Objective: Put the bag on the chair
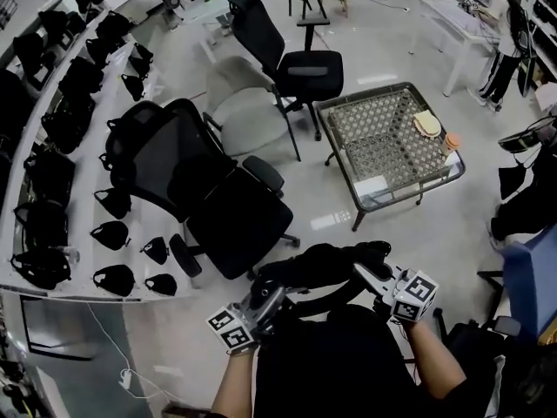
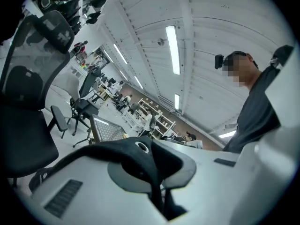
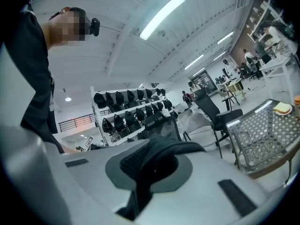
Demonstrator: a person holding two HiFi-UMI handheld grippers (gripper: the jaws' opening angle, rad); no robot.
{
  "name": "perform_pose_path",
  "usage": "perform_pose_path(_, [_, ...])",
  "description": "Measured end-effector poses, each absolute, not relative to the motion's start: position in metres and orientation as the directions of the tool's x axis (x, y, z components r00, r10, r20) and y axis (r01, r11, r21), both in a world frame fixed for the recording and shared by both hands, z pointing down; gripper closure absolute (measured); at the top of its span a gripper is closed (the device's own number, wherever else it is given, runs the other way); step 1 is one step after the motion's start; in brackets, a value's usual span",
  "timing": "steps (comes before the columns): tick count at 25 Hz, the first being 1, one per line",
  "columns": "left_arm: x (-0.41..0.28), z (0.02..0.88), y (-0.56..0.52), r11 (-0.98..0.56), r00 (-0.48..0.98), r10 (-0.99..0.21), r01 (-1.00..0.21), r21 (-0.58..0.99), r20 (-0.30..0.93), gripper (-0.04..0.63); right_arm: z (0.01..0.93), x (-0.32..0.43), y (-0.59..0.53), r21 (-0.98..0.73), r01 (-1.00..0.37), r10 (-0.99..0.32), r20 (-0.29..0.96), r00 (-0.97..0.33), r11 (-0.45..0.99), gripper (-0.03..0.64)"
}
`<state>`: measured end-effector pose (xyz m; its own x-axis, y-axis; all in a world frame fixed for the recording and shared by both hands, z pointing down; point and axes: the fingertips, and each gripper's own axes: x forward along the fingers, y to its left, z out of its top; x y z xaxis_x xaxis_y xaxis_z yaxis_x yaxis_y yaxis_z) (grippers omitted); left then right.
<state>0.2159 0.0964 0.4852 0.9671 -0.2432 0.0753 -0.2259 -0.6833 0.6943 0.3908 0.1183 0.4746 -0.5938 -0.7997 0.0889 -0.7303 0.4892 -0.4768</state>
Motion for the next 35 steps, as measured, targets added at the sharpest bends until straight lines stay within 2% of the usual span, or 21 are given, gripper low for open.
perform_pose_path(12, [0.192,0.499,0.07,-0.619,0.911,-0.384,-0.374,0.69,0.149,0.571,0.502,0.366,0.062,-0.539,-0.621,-0.685,0.107,-0.72,0.569,0.606])
perform_pose_path(17, [0.158,0.513,0.049,-0.579,0.889,-0.435,-0.395,0.714,0.138,0.571,0.512,0.337,0.033,-0.525,-0.592,-0.637,0.118,-0.762,0.611,0.606])
perform_pose_path(25, [0.096,0.52,0.001,-0.571,0.875,-0.475,-0.39,0.723,0.097,0.571,0.513,0.277,-0.031,-0.591,-0.586,-0.634,0.155,-0.757,0.555,0.606])
perform_pose_path(35, [0.013,0.529,-0.062,-0.532,0.818,-0.571,-0.436,0.726,0.073,0.571,0.52,0.189,-0.111,-0.555,-0.555,-0.549,0.199,-0.812,0.619,0.606])
